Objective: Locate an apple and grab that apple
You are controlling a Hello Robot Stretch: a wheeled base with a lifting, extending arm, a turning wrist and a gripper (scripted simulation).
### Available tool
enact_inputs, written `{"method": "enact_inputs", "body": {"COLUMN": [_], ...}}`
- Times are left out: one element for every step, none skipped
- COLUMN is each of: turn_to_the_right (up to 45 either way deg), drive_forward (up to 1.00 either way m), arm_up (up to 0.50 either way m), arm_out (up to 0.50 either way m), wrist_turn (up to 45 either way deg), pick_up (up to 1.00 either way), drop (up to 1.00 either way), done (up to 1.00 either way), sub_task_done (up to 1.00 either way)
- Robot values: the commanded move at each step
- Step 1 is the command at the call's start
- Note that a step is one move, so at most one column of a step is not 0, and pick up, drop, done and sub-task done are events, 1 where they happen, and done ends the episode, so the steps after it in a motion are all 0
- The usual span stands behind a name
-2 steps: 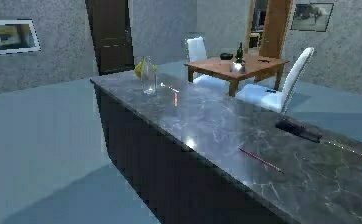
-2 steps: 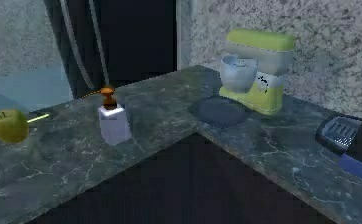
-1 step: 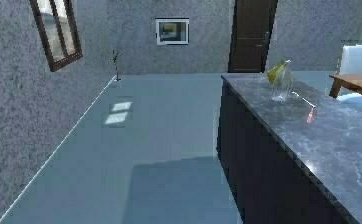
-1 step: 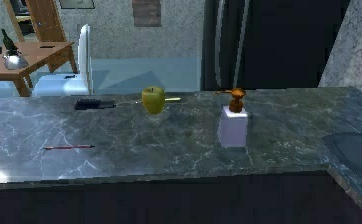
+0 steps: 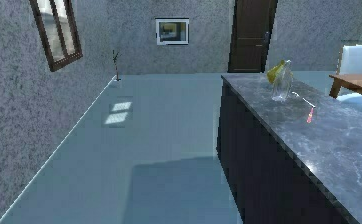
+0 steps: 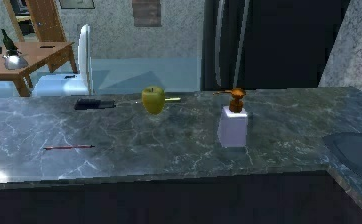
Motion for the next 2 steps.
{"method": "enact_inputs", "body": {"turn_to_the_right": [0.0, 0.0], "drive_forward": [0.00, 0.00], "arm_up": [0.38, 0.00], "arm_out": [0.00, 0.50], "wrist_turn": [0.0, 0.0], "pick_up": [0.00, 0.00], "drop": [0.00, 0.00], "done": [0.00, 0.00], "sub_task_done": [0.00, 0.00]}}
